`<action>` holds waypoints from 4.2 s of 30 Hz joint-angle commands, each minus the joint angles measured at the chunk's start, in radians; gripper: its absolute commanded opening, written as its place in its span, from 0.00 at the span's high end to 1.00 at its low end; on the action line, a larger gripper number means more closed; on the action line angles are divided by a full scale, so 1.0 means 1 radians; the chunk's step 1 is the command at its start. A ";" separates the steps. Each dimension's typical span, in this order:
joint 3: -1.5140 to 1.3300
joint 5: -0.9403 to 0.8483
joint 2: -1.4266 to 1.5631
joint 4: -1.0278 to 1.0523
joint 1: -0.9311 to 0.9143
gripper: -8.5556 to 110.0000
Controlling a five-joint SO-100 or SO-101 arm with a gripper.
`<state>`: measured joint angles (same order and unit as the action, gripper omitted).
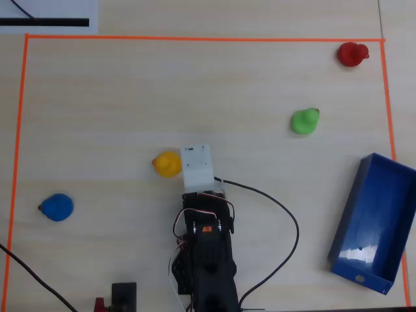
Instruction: Grasp green duck and put it into box.
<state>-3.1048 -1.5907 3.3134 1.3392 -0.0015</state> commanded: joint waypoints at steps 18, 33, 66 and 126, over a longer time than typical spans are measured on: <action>-0.006 -0.006 -0.002 0.009 0.002 0.89; -0.006 -0.006 -0.002 0.009 0.002 0.89; -0.006 -0.006 -0.002 0.008 0.003 0.93; 1.164 0.011 -1.910 -1.298 -0.778 0.67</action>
<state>-1.9328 -1.5677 1.3269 0.0721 -0.7747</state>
